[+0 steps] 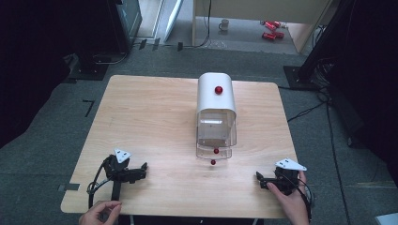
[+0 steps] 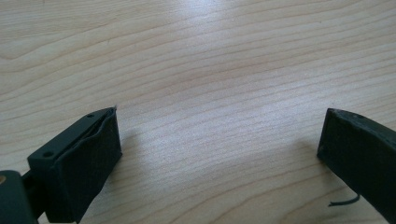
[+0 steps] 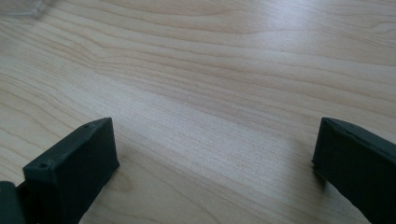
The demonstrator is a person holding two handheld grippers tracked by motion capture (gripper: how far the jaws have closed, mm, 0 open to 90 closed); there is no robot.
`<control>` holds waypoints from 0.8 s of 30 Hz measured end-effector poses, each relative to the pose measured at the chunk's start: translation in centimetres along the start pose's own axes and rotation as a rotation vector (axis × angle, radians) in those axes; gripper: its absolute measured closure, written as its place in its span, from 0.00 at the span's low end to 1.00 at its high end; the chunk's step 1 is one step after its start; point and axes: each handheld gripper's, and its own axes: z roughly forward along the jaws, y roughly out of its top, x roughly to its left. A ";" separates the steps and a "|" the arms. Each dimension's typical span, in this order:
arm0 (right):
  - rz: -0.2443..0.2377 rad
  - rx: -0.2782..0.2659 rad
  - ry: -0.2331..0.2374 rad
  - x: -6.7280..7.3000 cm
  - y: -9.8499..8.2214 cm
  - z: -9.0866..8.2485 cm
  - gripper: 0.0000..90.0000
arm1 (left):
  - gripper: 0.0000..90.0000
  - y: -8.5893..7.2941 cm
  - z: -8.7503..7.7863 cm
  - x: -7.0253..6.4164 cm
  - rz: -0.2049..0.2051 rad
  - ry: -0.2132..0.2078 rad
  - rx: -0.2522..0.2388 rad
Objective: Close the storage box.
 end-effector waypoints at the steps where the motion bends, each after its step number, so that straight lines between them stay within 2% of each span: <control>1: 0.000 0.000 0.000 0.0 0.0 0.0 0.00 | 0.00 0.0 0.0 0.0 0.000 0.000 0.000; 10: 0.040 -0.002 -0.034 0.4 0.0 0.0 0.00 | 0.00 0.0 0.0 0.0 0.000 0.000 0.000; 24: 0.052 -0.005 -0.045 0.6 0.0 0.0 0.00 | 0.00 0.0 0.0 0.0 0.001 -0.001 0.001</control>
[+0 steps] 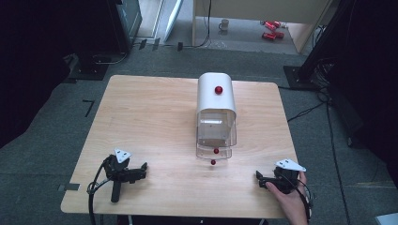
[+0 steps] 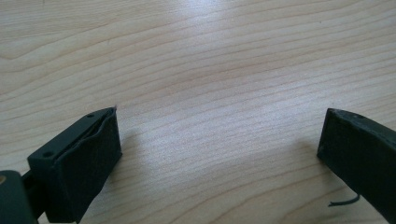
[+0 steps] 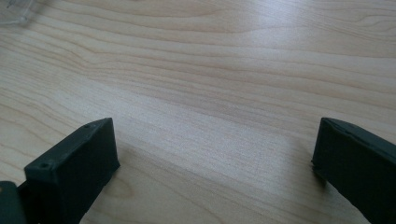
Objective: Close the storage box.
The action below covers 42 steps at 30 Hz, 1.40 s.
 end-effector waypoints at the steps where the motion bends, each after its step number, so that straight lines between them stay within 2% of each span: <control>1: 0.002 -0.001 -0.002 0.1 0.0 0.0 0.00 | 0.00 0.0 0.0 0.0 0.001 0.000 0.000; 4: 0.012 0.005 0.018 0.3 0.1 -0.1 0.00 | 0.00 0.0 0.0 0.0 -0.001 0.000 -0.001; 5: 0.019 0.014 0.030 0.8 0.2 -0.2 0.00 | 0.00 0.0 0.0 0.0 -0.001 0.000 -0.001; 7: 0.014 0.015 0.030 1.0 0.2 -0.3 0.00 | 0.00 0.0 0.0 0.0 -0.001 0.000 -0.001; 8: 0.004 0.011 0.035 1.7 0.4 -0.3 0.00 | 0.00 0.0 0.0 0.0 0.000 0.000 -0.001; 15: -0.030 0.012 0.039 3.6 1.1 -0.1 0.00 | 0.00 0.0 0.0 0.0 -0.001 0.000 -0.001; 22: -0.030 -0.006 0.050 4.6 1.6 -0.5 0.01 | 0.00 0.0 0.0 0.0 0.000 0.000 0.000; 24: -0.030 -0.023 0.051 5.1 1.8 -0.9 0.08 | 0.00 0.0 0.0 0.0 0.001 0.000 0.000; 27: -0.036 -0.048 0.068 6.3 2.3 -1.4 0.10 | 0.00 0.0 0.0 0.0 0.000 0.000 0.000; 28: -0.036 -0.048 0.068 6.3 2.3 -1.4 0.10 | 0.00 0.0 0.0 0.0 0.000 0.000 0.000; 29: -0.033 -0.059 0.064 7.1 2.6 -1.5 0.16 | 0.00 0.0 0.0 0.0 -0.001 0.000 -0.001; 31: -0.037 -0.063 0.061 7.5 2.7 -1.6 0.16 | 0.00 0.0 0.0 0.0 0.000 0.000 0.000; 32: -0.039 -0.071 0.059 8.1 3.0 -1.9 0.18 | 0.00 0.0 0.0 0.0 0.000 0.000 -0.001; 33: -0.024 -0.108 0.068 9.0 3.5 -2.5 0.26 | 0.00 0.0 0.0 0.0 0.000 0.000 0.000; 35: -0.016 -0.120 0.067 9.4 3.7 -2.8 0.29 | 0.00 0.0 0.0 0.0 -0.001 0.000 -0.001; 37: -0.019 -0.151 0.073 11.0 4.5 -3.5 0.37 | 0.00 0.0 0.0 0.0 -0.001 0.000 0.000; 40: -0.015 -0.162 0.077 11.8 4.8 -3.8 0.41 | 0.00 0.0 0.0 0.0 -0.001 0.000 -0.001; 41: -0.018 -0.178 0.090 12.7 5.2 -4.0 0.44 | 0.00 0.0 0.0 0.0 -0.001 0.000 -0.001; 42: -0.020 -0.184 0.096 12.9 5.3 -4.0 0.44 | 0.00 0.0 0.0 0.0 -0.001 0.000 0.000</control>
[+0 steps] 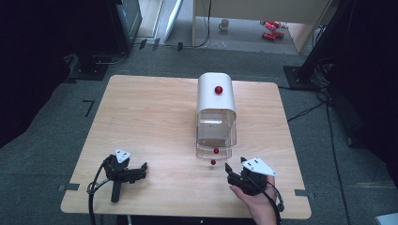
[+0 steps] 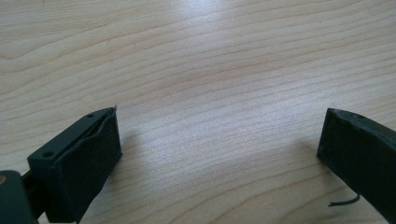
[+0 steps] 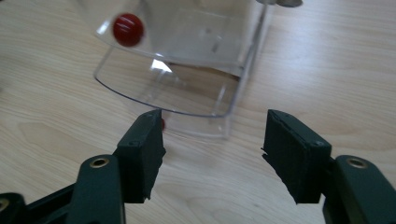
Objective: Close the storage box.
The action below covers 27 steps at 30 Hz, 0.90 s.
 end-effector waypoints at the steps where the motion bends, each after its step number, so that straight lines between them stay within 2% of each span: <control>1: 0.000 -0.006 0.009 0.4 0.2 0.1 0.46 | 0.00 0.0 0.0 0.0 0.000 0.000 0.000; 2: 0.000 -0.006 0.009 0.4 0.2 0.1 0.46 | 0.00 0.0 0.0 0.0 0.000 0.000 0.000; 4: -0.009 -0.011 0.013 1.2 0.4 0.4 0.49 | 0.00 0.0 0.0 0.0 -0.002 0.000 -0.001; 6: -0.008 -0.012 0.018 1.5 0.5 0.4 0.55 | 0.00 0.0 0.0 0.0 0.000 0.000 0.000; 7: -0.007 -0.024 0.022 2.0 0.7 0.5 0.61 | 0.00 0.0 0.0 0.0 0.000 0.000 0.000; 14: 0.011 -0.035 0.016 3.1 1.8 0.9 0.72 | 0.00 0.0 0.0 0.0 0.000 0.000 0.000; 15: 0.013 -0.039 0.015 3.4 2.0 1.0 0.76 | 0.00 0.0 0.0 0.0 0.000 0.000 0.000; 20: 0.017 -0.049 0.018 3.9 2.4 1.1 0.82 | 0.00 0.0 0.0 0.0 0.000 0.000 0.000; 27: 0.018 -0.056 0.007 4.4 2.8 1.6 0.82 | 0.00 0.0 0.0 0.0 0.000 0.000 0.000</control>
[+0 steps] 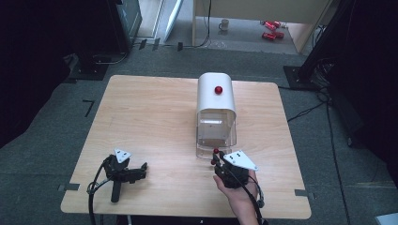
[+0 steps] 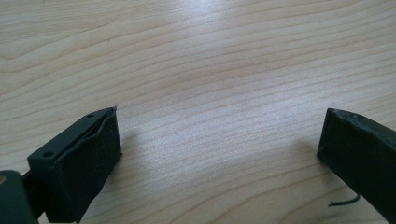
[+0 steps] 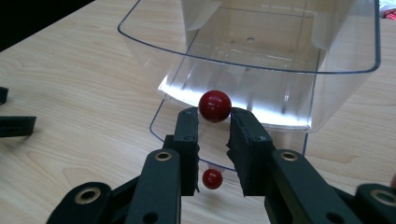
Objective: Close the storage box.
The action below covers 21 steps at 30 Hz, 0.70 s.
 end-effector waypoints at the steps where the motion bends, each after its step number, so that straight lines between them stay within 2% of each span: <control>1: 0.009 0.003 -0.003 0.0 0.1 0.2 0.82 | 0.00 0.0 0.0 0.0 0.000 0.000 0.000; 9: 0.023 -0.009 -0.018 0.3 0.2 0.5 0.83 | 0.00 0.0 0.0 0.0 0.000 0.000 0.000; 21: 0.021 -0.040 -0.003 0.4 1.7 0.2 0.83 | 0.00 0.0 0.0 0.0 0.001 0.000 0.000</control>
